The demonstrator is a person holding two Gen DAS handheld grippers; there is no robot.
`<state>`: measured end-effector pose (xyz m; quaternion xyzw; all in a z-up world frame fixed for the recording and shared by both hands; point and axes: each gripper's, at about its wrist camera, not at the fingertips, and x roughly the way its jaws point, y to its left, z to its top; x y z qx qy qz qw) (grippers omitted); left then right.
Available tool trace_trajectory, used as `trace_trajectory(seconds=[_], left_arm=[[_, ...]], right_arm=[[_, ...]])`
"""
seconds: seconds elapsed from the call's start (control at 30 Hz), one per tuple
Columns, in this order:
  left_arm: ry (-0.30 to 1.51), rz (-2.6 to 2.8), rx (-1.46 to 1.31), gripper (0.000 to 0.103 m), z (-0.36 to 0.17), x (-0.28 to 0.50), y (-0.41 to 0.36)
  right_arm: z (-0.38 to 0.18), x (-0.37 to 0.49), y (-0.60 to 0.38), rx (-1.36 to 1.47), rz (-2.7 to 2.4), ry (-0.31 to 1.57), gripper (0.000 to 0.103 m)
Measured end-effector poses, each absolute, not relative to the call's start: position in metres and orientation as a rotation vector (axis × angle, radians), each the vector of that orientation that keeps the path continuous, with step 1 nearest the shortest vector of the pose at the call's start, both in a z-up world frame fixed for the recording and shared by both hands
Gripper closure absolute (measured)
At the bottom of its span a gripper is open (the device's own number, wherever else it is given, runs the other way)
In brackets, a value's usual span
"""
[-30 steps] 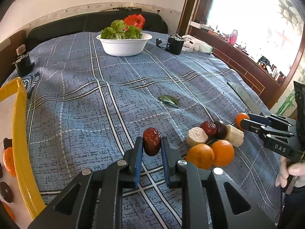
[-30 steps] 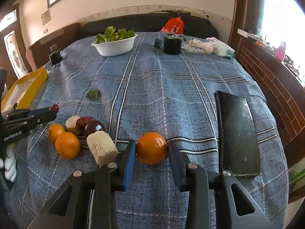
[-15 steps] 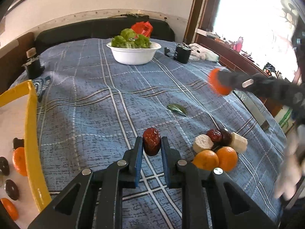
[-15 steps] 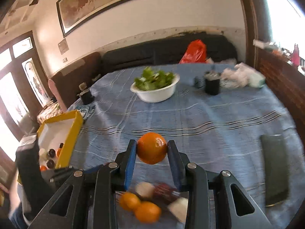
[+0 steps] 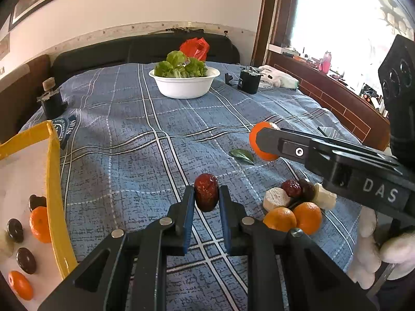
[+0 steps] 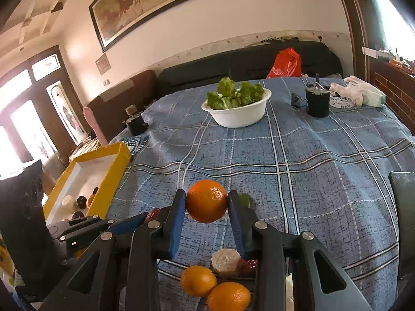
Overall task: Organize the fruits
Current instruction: 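Carry the red date and the orange over the yellow-rimmed tray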
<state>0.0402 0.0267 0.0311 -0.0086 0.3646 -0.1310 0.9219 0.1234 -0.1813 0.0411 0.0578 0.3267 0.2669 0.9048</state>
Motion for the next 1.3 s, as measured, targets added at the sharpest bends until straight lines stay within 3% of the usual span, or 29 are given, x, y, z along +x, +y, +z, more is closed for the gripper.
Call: trace_trajectory(seconds=[0.67, 1.3], left_arm=[[0.682, -0.241, -0.119, 0.085, 0.056, 0.015, 0.056], [0.638, 0.056, -0.266, 0.085, 0.062, -0.059, 0.209]], right_arm=[[0.046, 0.112, -0.174, 0.103, 0.608, 0.624, 0.067], [0.056, 0.054, -0.08, 0.017, 0.957, 0.702, 0.066]])
